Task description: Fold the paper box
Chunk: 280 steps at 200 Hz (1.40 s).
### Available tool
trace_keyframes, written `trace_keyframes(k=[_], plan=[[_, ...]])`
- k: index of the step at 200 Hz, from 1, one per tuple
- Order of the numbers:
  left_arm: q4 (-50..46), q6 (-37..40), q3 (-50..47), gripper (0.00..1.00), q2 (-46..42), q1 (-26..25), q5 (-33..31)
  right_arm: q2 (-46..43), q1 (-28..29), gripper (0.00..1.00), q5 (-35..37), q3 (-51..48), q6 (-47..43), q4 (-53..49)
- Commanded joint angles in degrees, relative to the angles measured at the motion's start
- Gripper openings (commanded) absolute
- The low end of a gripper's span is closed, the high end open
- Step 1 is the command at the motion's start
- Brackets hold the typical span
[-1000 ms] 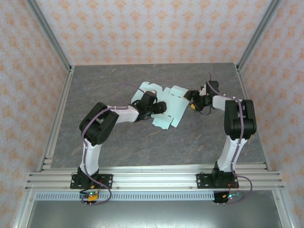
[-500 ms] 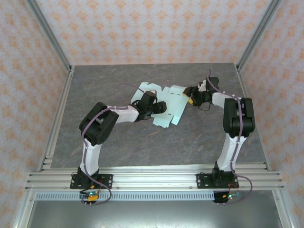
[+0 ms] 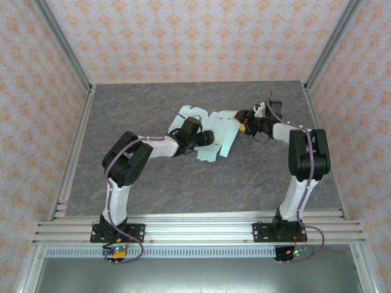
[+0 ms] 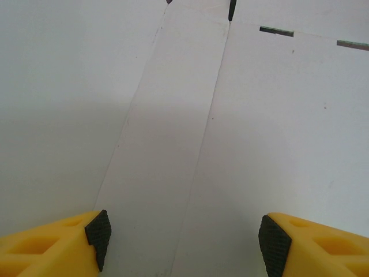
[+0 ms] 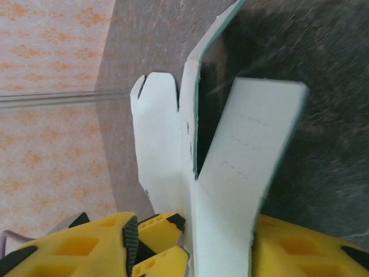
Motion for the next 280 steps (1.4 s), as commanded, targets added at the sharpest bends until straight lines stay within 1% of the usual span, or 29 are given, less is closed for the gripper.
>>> trace_keyframes(k=[1,18,36,41,46,52,58,79,87,109,127,145,170,182,190,204,214,224,242,260,271,280], plan=[[-6.7,-1.4,-1.9,0.73,3.3,0.2,1.3,-3.7,1.6,0.41,-1.5,-1.9,1.6,3.9],[-6.1,-1.2,-2.5,0.73,2.7,0.2,1.2,-4.8,1.7,0.31,-0.6,-2.9,0.5,3.0],[-4.6,-0.9,-3.6,0.74,1.1,0.2,1.2,-5.6,1.7,0.12,-0.3,-2.5,-3.1,-1.6],[-3.9,-0.9,-4.3,0.74,0.3,0.1,1.1,-6.0,1.7,0.08,-0.1,-2.3,-4.1,-3.0],[-3.1,-0.9,-5.2,0.74,-0.5,0.2,1.0,-6.6,1.8,0.06,0.3,-2.3,-5.1,-4.1],[-1.6,-1.0,-6.4,0.74,-1.7,0.2,0.9,-7.4,1.7,0.05,0.9,-2.3,-6.3,-5.6],[0.4,-0.9,-8.0,0.74,-3.1,0.2,1.3,-8.4,1.8,0.0,1.6,-2.4,-7.5,-6.9],[8.3,-0.4,-13.7,0.76,-7.8,0.1,2.3,-12.3,1.8,0.0,4.7,-3.0,-12.4,-11.6],[12.3,-0.6,-16.5,0.77,-11.3,0.2,2.6,-14.1,1.8,0.0,6.2,-3.4,-13.7,-12.8],[22.8,-1.5,-24.0,0.79,-17.7,0.1,1.6,-19.9,2.0,0.0,11.3,-4.0,-16.9,-15.5],[26.9,-1.5,-28.5,0.79,-21.9,0.2,-1.5,-25.1,2.7,0.0,16.6,-3.7,-20.9,-17.7],[31.7,-2.0,-33.4,0.8,-25.2,0.2,-6.6,-30.2,5.3,0.0,22.3,-2.5,-30.2,-20.9],[30.9,-0.7,-36.7,0.81,-29.7,0.2,-13.0,-36.7,12.1,0.0,34.7,-0.8,-45.3,-23.9],[29.4,-1.4,-38.0,0.83,-31.6,0.2,-17.1,-38.9,15.7,0.0,40.0,-0.5,-52.2,-23.7],[29.8,-2.4,-39.1,0.86,-32.7,0.3,-19.1,-40.1,18.1,0.0,43.6,-0.6,-56.3,-22.7],[30.3,-3.0,-41.0,0.87,-34.3,0.5,-21.1,-41.6,21.7,0.0,49.2,-1.5,-62.0,-20.0],[28.9,-3.0,-41.5,0.88,-35.7,0.6,-22.5,-41.7,24.0,0.0,52.3,-2.7,-66.4,-17.8],[27.0,-3.2,-41.9,0.88,-37.2,0.5,-24.7,-43.8,26.0,0.0,55.3,-3.9,-69.8,-16.0],[26.1,-2.9,-43.1,0.9,-39.4,0.6,-27.5,-45.2,28.1,0.0,55.4,-6.3,-74.9,-14.6],[24.3,-1.6,-43.0,0.9,-40.6,0.6,-28.3,-46.7,29.1,0.0,49.8,-9.1,-82.2,-15.8],[23.7,-1.2,-43.1,0.9,-41.1,0.6,-28.9,-47.7,29.2,0.0,41.8,-10.4,-89.8,-20.8],[23.4,-0.7,-43.4,0.9,-42.0,0.6,-28.9,-48.4,29.2,0.0,34.4,-11.2,-99.0,-26.7]])
